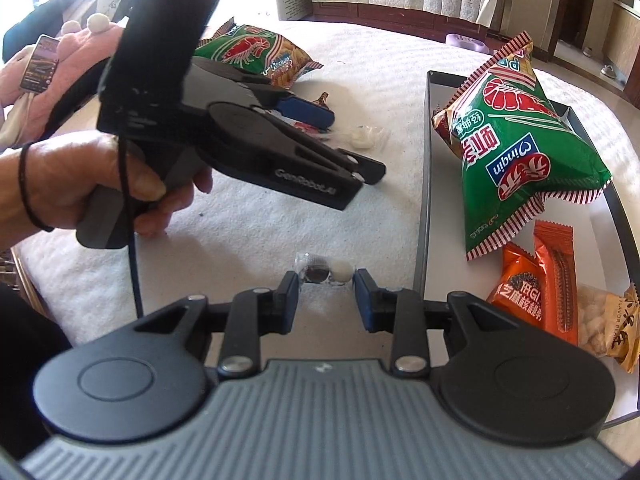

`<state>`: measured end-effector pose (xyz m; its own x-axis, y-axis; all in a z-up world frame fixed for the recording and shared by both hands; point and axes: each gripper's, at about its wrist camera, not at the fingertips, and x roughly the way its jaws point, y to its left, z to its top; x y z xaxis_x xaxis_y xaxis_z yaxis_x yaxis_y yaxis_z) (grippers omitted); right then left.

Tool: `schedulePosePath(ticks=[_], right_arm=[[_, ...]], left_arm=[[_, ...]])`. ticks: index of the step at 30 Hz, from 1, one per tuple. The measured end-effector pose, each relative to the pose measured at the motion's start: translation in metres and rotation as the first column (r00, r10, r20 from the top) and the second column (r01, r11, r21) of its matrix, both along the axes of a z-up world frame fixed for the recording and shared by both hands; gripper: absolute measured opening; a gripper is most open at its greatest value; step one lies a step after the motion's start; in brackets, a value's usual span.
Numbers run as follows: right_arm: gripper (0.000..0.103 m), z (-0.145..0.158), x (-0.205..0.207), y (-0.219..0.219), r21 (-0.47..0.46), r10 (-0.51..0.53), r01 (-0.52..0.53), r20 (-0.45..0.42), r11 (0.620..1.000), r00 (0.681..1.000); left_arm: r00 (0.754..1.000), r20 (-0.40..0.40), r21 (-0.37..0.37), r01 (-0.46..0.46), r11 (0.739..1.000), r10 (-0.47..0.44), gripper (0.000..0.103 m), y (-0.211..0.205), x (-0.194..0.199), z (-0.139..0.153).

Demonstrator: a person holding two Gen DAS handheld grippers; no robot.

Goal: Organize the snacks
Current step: 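Close right tool on clear candy while left tool grasps pink-wrapped candy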

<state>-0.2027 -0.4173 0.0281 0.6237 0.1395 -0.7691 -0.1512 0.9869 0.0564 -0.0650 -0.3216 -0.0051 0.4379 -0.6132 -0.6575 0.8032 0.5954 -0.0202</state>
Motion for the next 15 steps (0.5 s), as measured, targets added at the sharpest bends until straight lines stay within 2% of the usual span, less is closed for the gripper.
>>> schedulePosePath(ticks=[2, 3, 5, 7, 9, 11, 15], right_arm=[[0.033, 0.0, 0.0, 0.0, 0.0, -0.002, 0.002, 0.001, 1.0, 1.0], [0.033, 0.0, 0.0, 0.0, -0.001, -0.004, 0.004, 0.002, 1.0, 1.0], [0.034, 0.001, 0.0, 0.0, 0.001, -0.008, 0.008, 0.003, 1.0, 1.0], [0.034, 0.001, -0.001, -0.001, 0.002, -0.009, 0.009, 0.005, 1.0, 1.0], [0.034, 0.002, -0.002, -0.001, 0.0, -0.01, 0.01, 0.009, 1.0, 1.0], [0.034, 0.003, -0.003, -0.002, -0.002, -0.016, 0.016, 0.017, 1.0, 1.0], [0.034, 0.007, -0.005, -0.005, 0.009, -0.024, 0.024, 0.032, 1.0, 0.999]], left_arm=[[1.0, 0.003, 0.004, -0.009, 1.0, 0.009, 0.043, -0.001, -0.003, 0.0], [1.0, 0.003, 0.004, -0.02, 1.0, 0.02, 0.039, -0.001, -0.002, 0.0], [0.999, -0.007, -0.003, -0.051, 0.999, 0.051, 0.024, 0.002, 0.002, 0.001], [0.998, -0.019, -0.02, -0.066, 0.998, 0.066, 0.017, 0.004, 0.005, 0.003], [0.998, 0.004, -0.014, -0.069, 0.998, 0.069, 0.011, 0.002, 0.004, 0.007], [0.997, 0.02, -0.024, -0.072, 0.997, 0.073, 0.01, 0.002, -0.001, 0.013], [0.996, 0.019, -0.103, -0.084, 0.991, 0.087, 0.009, 0.011, -0.003, 0.031]])
